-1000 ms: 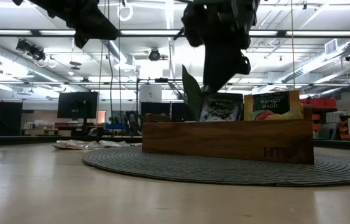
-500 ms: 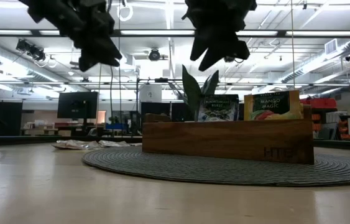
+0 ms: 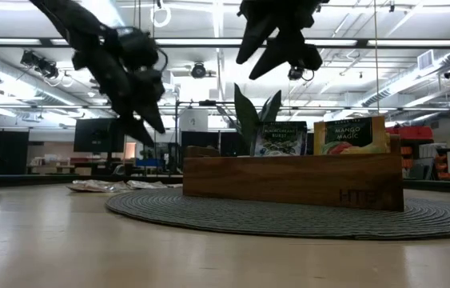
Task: Pick & Place Tea
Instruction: Put the brown tea bag into the left section of the wooden organizer
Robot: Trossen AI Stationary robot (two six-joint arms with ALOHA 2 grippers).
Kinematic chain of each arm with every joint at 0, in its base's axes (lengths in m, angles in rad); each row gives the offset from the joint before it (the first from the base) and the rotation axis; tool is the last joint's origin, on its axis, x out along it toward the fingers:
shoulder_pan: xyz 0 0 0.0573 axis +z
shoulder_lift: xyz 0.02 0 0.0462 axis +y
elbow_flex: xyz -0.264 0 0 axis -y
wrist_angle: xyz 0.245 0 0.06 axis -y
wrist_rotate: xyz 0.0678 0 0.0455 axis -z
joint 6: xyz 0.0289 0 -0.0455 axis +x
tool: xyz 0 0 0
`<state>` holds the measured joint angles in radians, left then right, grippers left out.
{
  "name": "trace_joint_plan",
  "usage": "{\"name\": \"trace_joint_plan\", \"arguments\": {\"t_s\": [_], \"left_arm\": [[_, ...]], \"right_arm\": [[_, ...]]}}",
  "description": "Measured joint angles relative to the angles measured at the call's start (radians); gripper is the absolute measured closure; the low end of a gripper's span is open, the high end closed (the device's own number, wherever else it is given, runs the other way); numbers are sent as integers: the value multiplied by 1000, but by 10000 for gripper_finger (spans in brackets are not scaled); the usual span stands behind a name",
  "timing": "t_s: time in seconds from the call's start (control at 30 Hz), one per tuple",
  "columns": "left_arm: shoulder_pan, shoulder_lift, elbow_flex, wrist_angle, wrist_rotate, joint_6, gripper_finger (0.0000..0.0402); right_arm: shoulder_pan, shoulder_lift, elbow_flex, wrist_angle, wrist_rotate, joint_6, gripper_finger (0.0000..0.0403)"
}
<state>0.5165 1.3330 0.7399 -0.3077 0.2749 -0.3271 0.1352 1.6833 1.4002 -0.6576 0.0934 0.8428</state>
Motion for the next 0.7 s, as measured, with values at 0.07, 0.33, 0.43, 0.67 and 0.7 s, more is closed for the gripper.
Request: {"name": "trace_joint_plan", "arguments": {"t_s": [0.07,0.33,0.43,0.67,0.7], "left_arm": [[20,52,0,22,6,5,150],[68,201,46,123,20,50,156],[79,244,95,114,-16,102,156],[89,391,182,57,-47,117,156],[89,408,190,46,-44,123,156]], "right_arm": [[6,0,0,11,-1,4,253],[27,0,0,4,-5,34,253],[29,0,0,3,-7,42,253],[29,0,0,-2,-8,47,253],[29,0,0,-4,-8,47,253]]}}
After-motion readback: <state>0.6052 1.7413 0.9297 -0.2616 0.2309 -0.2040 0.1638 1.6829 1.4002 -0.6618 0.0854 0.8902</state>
